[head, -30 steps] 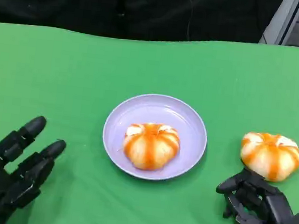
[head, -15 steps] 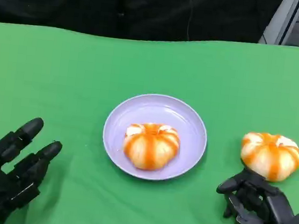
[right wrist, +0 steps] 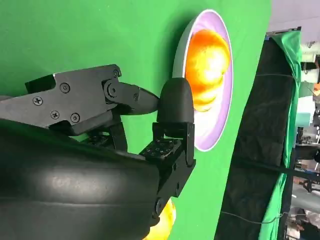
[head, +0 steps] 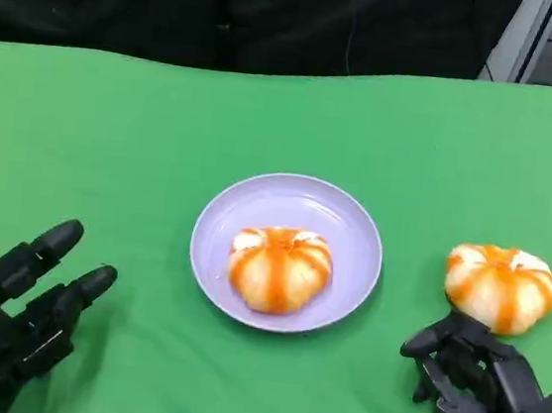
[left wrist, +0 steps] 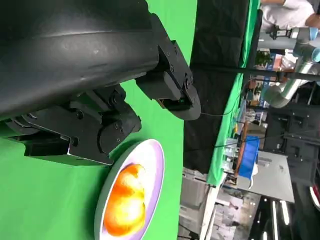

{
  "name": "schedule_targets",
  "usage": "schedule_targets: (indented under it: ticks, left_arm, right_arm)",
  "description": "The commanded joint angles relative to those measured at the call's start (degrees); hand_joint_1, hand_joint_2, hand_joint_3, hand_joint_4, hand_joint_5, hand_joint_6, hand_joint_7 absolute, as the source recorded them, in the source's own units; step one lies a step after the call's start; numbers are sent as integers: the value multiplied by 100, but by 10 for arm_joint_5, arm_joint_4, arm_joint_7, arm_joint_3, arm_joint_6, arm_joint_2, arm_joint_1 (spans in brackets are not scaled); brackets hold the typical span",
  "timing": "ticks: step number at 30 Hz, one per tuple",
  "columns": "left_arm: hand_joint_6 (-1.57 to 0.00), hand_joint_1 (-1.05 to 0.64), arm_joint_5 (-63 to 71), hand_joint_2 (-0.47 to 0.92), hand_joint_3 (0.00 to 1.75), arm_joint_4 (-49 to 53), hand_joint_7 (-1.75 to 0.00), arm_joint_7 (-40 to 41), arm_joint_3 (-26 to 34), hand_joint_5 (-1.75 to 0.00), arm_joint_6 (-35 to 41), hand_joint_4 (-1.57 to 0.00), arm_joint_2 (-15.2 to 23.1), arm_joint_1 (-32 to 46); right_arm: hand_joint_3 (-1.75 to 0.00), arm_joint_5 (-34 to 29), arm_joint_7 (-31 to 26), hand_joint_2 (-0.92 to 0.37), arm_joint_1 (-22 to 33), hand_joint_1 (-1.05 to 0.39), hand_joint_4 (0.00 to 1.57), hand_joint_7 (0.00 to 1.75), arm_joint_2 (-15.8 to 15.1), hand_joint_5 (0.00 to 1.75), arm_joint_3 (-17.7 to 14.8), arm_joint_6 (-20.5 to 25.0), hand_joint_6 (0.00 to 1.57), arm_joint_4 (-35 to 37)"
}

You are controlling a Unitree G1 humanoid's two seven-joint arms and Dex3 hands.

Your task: Grasp the bread from the table and place it into the plate.

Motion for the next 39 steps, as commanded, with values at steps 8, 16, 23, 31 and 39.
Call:
schedule_targets:
  ticks: [8, 16, 23, 31, 39]
  left_arm:
    - [-82, 16, 1, 84, 70, 1, 0, 7, 4, -1, 0, -99, 5, -2]
    - [-103, 8, 97, 56, 118, -18, -114, 116, -10, -140, -54, -102, 5, 4]
    - [-94, 7, 112, 55, 121, -26, -135, 137, -15, -158, -58, -96, 10, 11]
    - [-93, 8, 100, 56, 121, -28, -137, 132, -11, -161, -54, -95, 12, 12]
    - [-90, 8, 106, 52, 122, -44, -144, 140, -12, -165, -53, -92, 16, 28]
  right_arm:
    - [-50, 6, 5, -92, 0, -26, 61, 125, -11, 175, -6, -2, 67, 9]
    - [-50, 2, 3, -92, 3, -26, 60, 124, -13, 175, -5, 0, 66, 5]
    - [-49, 2, 2, -92, 3, -26, 59, 124, -14, 175, -5, 2, 66, 4]
    - [-49, 3, 2, -92, 1, -27, 59, 124, -14, 175, -5, 3, 66, 5]
    - [-50, 2, 0, -92, 5, -25, 59, 124, -15, 175, -6, 5, 66, -3]
